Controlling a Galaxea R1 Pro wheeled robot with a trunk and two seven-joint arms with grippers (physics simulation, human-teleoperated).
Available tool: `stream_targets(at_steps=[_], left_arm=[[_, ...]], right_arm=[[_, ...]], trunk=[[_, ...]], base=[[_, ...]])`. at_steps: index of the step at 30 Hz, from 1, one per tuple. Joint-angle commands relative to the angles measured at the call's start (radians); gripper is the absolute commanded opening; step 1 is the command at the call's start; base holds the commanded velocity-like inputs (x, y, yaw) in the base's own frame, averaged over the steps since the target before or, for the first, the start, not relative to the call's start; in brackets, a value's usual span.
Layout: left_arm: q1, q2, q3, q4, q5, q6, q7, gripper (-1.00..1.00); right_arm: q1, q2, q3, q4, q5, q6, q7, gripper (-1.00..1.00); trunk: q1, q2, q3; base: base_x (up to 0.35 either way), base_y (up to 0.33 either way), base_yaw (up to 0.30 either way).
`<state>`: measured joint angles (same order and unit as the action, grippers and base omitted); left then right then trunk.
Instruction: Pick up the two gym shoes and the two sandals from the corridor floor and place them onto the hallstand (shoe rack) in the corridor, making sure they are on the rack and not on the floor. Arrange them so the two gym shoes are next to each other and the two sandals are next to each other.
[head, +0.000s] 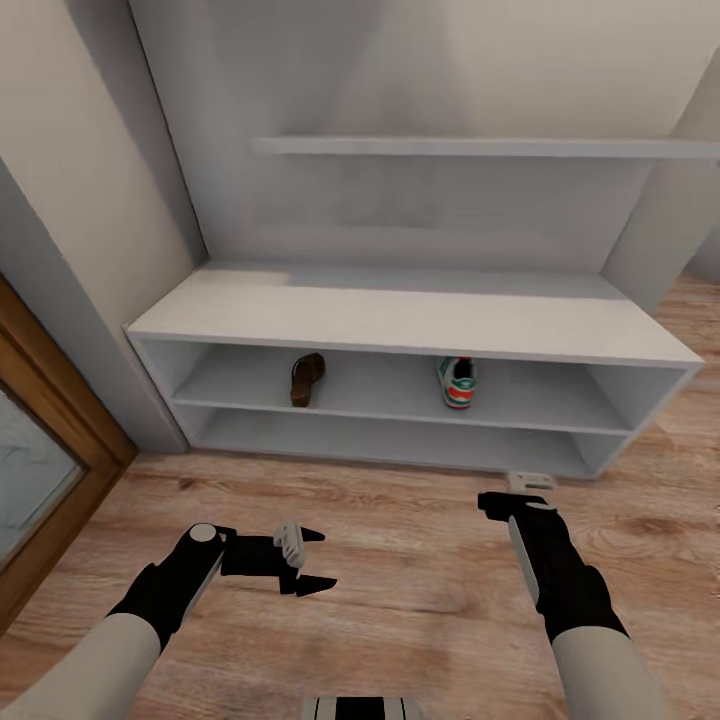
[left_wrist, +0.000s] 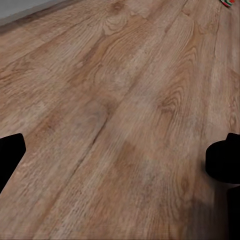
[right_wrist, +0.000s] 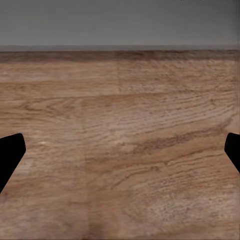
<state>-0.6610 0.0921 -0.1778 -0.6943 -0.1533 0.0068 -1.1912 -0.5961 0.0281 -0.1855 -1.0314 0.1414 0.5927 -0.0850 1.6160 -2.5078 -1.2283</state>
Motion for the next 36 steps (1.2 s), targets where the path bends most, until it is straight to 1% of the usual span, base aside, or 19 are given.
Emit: stream_targets(at_steps=[1, 10, 36], left_arm=[[0.000, 0.001, -0.001, -0.002, -0.003, 0.001, -0.002, 1.00], [0.000, 0.003, 0.001, -0.002, -0.003, 0.001, -0.002, 1.00], [0.000, 0.003, 0.002, -0.002, -0.002, 0.001, -0.001, 1.00]], right_arm=[[-0.001, 0.001, -0.002, -0.002, 0.010, 0.006, 0.004, 1.00], [-0.001, 0.001, -0.002, -0.006, 0.010, 0.006, 0.004, 1.00], [-0.001, 0.001, -0.003, -0.005, 0.009, 0.006, 0.004, 1.00]], trunk=[[0.000, 0.000, -0.001], [0.000, 0.000, 0.003], [0.000, 0.000, 0.017]], base=[[0.000, 0.000, -0.175], [0.000, 0.000, -0.247], [0.000, 0.000, -0.289]])
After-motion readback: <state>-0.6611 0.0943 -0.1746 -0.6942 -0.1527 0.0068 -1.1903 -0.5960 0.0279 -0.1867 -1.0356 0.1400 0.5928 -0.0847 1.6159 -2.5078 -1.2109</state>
